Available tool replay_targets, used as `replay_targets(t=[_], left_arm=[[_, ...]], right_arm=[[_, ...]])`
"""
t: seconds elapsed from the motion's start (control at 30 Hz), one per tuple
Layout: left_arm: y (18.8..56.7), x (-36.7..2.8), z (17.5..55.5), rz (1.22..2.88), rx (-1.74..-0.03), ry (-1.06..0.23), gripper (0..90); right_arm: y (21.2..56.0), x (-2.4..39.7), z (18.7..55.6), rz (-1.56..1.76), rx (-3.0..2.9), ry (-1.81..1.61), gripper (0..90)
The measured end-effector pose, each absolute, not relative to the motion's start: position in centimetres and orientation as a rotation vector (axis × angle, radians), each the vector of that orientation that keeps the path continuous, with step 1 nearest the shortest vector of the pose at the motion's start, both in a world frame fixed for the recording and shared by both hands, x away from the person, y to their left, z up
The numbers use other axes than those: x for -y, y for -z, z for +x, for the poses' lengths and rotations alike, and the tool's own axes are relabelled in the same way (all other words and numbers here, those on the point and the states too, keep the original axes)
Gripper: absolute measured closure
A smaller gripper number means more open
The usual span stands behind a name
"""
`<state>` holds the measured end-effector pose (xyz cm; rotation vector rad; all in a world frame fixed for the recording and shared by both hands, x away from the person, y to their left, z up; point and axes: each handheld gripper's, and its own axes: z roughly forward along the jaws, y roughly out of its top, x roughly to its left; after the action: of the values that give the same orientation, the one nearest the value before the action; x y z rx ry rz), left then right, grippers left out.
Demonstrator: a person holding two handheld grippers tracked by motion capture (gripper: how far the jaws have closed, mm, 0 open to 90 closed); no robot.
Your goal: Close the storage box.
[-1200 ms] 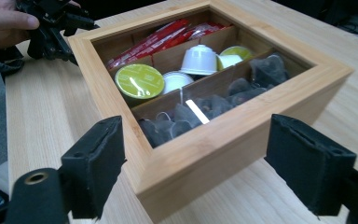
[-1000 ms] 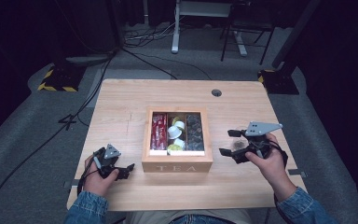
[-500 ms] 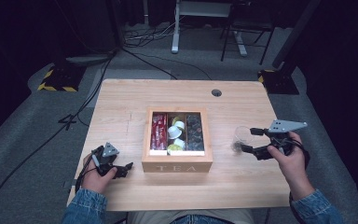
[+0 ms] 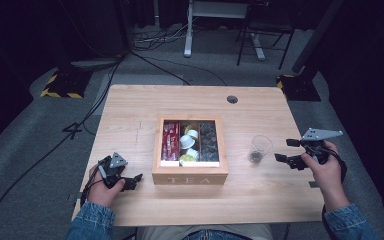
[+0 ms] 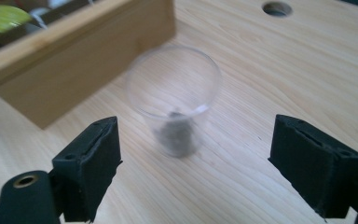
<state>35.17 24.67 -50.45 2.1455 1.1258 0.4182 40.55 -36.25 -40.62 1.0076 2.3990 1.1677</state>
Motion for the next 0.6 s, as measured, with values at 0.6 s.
replay_targets(t=[0.6], left_arm=[[50.4,-24.7,35.2,2.147,-1.127,-0.422,12.5]], right_arm=[[46.7,39.4,41.5,1.201,-2.334,-1.126,18.9]])
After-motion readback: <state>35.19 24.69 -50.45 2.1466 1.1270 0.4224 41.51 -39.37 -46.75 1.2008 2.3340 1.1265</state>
